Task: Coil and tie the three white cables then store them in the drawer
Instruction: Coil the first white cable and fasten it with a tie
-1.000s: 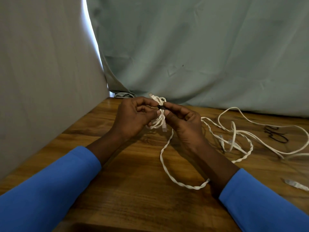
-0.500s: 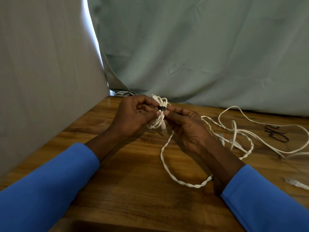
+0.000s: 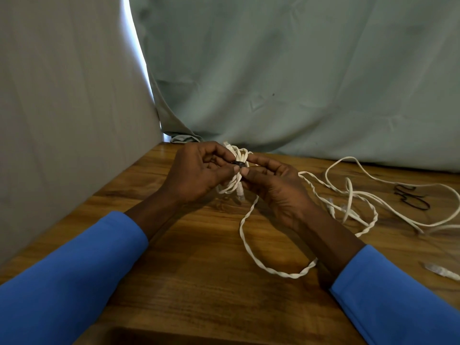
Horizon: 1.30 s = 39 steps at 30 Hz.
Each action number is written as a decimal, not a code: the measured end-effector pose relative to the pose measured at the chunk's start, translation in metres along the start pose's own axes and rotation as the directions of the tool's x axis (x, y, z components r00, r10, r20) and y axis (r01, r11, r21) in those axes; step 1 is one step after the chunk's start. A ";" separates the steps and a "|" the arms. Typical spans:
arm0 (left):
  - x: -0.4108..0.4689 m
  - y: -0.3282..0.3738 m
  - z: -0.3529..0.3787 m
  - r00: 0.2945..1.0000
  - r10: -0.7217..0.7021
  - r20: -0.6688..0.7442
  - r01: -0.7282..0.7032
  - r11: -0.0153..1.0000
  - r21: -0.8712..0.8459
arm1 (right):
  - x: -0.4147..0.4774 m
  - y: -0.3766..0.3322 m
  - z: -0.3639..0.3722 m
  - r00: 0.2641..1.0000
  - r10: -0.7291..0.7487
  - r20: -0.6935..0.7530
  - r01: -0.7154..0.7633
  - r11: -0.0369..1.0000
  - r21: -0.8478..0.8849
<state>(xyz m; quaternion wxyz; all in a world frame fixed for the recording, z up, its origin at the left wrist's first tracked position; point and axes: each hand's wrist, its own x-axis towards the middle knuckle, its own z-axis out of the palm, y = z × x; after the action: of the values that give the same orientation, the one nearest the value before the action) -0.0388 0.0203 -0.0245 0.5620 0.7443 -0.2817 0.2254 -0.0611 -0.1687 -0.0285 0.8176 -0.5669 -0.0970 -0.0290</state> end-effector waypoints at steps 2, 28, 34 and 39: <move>-0.001 0.001 0.000 1.000 0.013 0.003 -0.013 1.000 0.023 | -0.001 0.001 -0.002 1.000 -0.011 0.005 0.011 0.999 -0.040; -0.008 0.014 0.014 0.998 0.003 0.058 0.005 0.991 -0.132 | -0.006 0.000 -0.003 0.992 -0.127 0.003 0.127 0.991 0.048; -0.008 0.018 0.015 0.998 -0.053 0.022 0.055 0.989 -0.138 | -0.008 -0.003 -0.002 0.985 -0.175 0.008 0.175 0.984 -0.042; -0.008 0.019 0.016 0.998 -0.060 0.023 0.062 0.988 -0.145 | -0.012 -0.005 0.000 0.966 -0.257 0.000 0.256 0.963 -0.083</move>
<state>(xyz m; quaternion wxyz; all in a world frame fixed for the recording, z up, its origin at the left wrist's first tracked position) -0.0576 0.0023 -0.0204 0.6187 0.7117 -0.2796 0.1801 -0.0735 -0.1715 -0.0265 0.7833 -0.5827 -0.1638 -0.1417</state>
